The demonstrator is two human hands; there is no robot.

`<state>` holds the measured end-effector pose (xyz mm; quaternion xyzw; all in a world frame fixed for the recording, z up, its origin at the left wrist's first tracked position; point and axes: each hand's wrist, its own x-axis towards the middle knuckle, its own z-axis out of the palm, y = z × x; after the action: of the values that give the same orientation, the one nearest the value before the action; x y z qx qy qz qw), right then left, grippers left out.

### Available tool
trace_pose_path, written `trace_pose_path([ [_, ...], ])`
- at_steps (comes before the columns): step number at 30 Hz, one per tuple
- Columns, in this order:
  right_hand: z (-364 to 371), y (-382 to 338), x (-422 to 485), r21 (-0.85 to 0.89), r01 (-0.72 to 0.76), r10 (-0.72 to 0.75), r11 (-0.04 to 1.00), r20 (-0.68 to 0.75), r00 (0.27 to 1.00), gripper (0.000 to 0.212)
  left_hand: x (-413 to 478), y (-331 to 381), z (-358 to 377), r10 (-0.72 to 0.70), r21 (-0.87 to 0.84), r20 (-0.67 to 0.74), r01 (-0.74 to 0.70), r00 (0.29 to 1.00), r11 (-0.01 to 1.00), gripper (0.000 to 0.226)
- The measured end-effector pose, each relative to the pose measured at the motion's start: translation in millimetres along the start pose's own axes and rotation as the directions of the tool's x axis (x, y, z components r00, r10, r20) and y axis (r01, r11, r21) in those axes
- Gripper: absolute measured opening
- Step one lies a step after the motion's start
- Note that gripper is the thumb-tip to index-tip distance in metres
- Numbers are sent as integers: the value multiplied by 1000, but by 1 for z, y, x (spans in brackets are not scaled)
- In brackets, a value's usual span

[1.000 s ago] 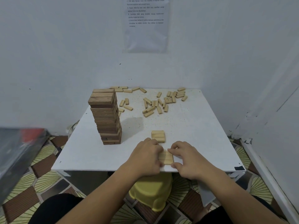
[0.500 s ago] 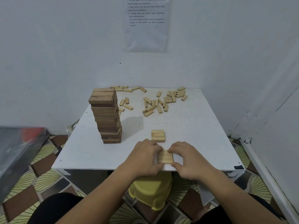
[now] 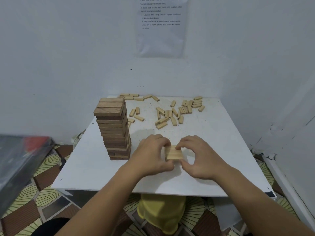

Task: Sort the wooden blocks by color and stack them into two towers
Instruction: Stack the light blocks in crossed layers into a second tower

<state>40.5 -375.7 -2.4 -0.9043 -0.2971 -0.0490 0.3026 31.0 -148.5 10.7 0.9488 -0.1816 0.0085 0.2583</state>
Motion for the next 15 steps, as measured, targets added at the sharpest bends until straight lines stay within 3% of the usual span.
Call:
trace_pose_path([
  [3,4,12,16,-3,-6,6,1000,14,1000,37,17,-9,0,-25,21,35,24,999,999,77],
  [15,17,32,29,-36,-2,5,999,70,998,39,31,-27,16,-4,119,62,-3,998,993,62],
])
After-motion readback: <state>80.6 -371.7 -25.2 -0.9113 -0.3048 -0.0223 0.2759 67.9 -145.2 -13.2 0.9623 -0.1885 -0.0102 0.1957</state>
